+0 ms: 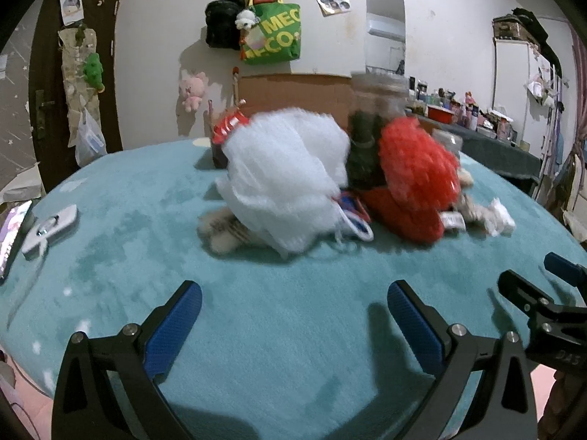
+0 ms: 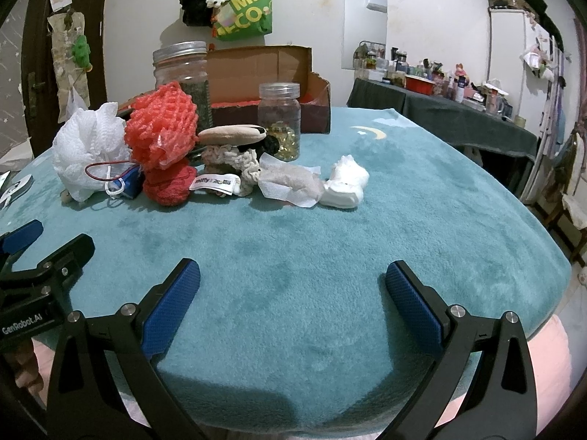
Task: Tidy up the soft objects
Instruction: 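Grasp the white mesh pouf with the left tool while the right tool grasps the red mesh sleeve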
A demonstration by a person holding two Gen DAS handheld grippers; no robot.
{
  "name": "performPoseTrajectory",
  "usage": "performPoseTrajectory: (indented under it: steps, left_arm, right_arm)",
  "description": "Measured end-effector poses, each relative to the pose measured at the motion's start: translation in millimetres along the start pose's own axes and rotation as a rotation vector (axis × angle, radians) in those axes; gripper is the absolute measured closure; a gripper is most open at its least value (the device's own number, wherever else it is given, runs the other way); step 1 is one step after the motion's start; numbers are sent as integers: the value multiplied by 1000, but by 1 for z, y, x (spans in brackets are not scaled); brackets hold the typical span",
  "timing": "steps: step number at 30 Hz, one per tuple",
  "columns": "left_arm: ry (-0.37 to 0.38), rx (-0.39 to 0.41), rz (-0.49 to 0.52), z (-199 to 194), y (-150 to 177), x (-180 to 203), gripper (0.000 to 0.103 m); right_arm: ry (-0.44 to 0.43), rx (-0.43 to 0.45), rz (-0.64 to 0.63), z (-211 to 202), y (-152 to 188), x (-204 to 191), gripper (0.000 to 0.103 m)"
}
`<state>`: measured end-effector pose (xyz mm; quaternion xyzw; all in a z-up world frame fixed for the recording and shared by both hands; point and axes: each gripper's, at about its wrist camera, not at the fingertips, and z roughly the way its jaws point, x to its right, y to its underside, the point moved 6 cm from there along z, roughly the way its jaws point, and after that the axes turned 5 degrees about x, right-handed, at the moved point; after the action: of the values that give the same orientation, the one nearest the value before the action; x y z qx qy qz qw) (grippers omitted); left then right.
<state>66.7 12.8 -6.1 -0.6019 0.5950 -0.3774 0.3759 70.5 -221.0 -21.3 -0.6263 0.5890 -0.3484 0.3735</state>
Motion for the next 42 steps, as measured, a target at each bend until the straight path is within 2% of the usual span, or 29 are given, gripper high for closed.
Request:
performPoseTrajectory:
  steps: [4,9,12,21,22,23,27,29,30,31,34,36,37,40,42]
  left_arm:
    - [2,34,2,-1,-15,-4,0]
    - [30,68,15,3,-43,-11,0]
    - [59,47,18,13,-54,-14,0]
    - [109,-7,47,33,-72,-16,0]
    - [112,-13,46,35,-73,-16,0]
    - [117,-20,44,37,-72,-17,0]
    - [142,-47,36,44,-70,-16,0]
    - [155,-56,35,46,-68,-15,4]
    - [160,-63,34,48,-67,-14,9]
    - [172,-73,32,49,-66,-14,14]
    - [217,-105,3,53,-63,-13,28]
    - [215,-102,0,52,-62,-14,33]
    - [214,-95,10,50,-62,-13,36]
    - [206,-80,31,45,-63,-12,42]
    - [204,-78,34,43,-65,-12,44]
  right_arm:
    - [-17,13,-9,-3,-8,3,0]
    - [-63,82,-35,-8,-42,-1,0]
    - [-155,90,-41,-1,-68,-8,0]
    - [-396,25,-69,30,-99,-36,0]
    - [-396,25,-69,30,-99,-36,0]
    - [-457,-3,-83,38,-101,-45,0]
    - [-517,-47,-123,51,-102,-59,0]
    - [-534,-52,-134,53,-102,-63,0]
    - [-565,-62,-169,58,-101,-71,1]
    - [-568,-67,-183,59,-100,-74,3]
    - [-577,-100,-224,66,-94,-84,18]
    - [-583,-115,-228,68,-91,-87,48]
    - [-595,-131,-225,69,-89,-89,48]
    - [-610,-122,-211,65,-88,-89,57]
    - [-607,-82,-205,56,-91,-87,60]
